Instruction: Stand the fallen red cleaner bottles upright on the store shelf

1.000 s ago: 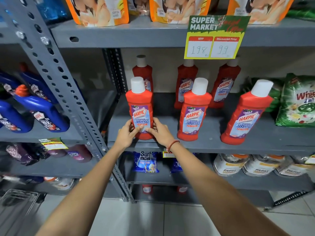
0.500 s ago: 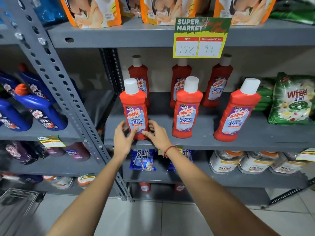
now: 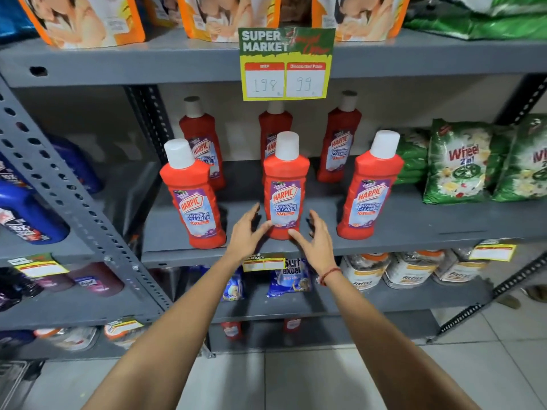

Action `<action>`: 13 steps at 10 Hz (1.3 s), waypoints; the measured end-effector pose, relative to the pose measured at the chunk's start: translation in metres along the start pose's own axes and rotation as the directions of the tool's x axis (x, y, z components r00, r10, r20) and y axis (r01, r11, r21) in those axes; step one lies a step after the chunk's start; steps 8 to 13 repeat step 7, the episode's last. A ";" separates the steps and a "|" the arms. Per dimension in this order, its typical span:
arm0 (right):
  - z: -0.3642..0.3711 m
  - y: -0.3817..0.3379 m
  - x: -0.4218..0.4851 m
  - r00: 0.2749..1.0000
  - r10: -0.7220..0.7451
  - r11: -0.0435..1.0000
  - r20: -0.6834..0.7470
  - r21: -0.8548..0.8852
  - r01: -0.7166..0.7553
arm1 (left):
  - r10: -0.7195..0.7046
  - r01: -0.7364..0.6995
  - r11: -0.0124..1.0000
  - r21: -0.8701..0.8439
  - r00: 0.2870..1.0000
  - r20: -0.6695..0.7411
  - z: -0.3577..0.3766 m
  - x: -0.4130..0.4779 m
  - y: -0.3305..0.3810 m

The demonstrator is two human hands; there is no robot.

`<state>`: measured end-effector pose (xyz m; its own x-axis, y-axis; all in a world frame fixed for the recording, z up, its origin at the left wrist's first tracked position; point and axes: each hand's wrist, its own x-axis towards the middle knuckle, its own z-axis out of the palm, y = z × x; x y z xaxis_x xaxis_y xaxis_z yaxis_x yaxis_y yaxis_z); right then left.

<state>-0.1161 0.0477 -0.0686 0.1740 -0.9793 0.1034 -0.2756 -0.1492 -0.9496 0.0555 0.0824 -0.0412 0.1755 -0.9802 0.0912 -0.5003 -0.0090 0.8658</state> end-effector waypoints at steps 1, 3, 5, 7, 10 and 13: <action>-0.004 -0.008 0.015 0.989 -0.007 0.999 0.147 0.046 0.000 | 0.029 -0.029 1.000 -0.002 0.996 0.083 0.004 0.003 0.001; -0.008 -0.012 0.016 0.975 0.016 1.000 0.222 -0.007 -0.015 | 0.022 -0.022 1.000 0.014 1.000 -0.002 0.010 -0.002 0.000; -0.013 -0.023 0.004 0.976 0.022 0.992 0.215 -0.124 0.005 | -0.010 0.010 0.999 0.036 1.000 -0.014 0.013 -0.013 0.011; -0.024 -0.042 -0.025 0.974 -0.218 0.926 -0.066 -0.329 0.185 | 0.020 0.013 0.979 0.201 0.987 -0.162 -0.006 -0.032 0.023; -0.024 -0.042 -0.025 0.974 -0.218 0.926 -0.066 -0.329 0.185 | 0.020 0.013 0.979 0.201 0.987 -0.162 -0.006 -0.032 0.023; -0.024 -0.042 -0.025 0.974 -0.218 0.926 -0.066 -0.329 0.185 | 0.020 0.013 0.979 0.201 0.987 -0.162 -0.006 -0.032 0.023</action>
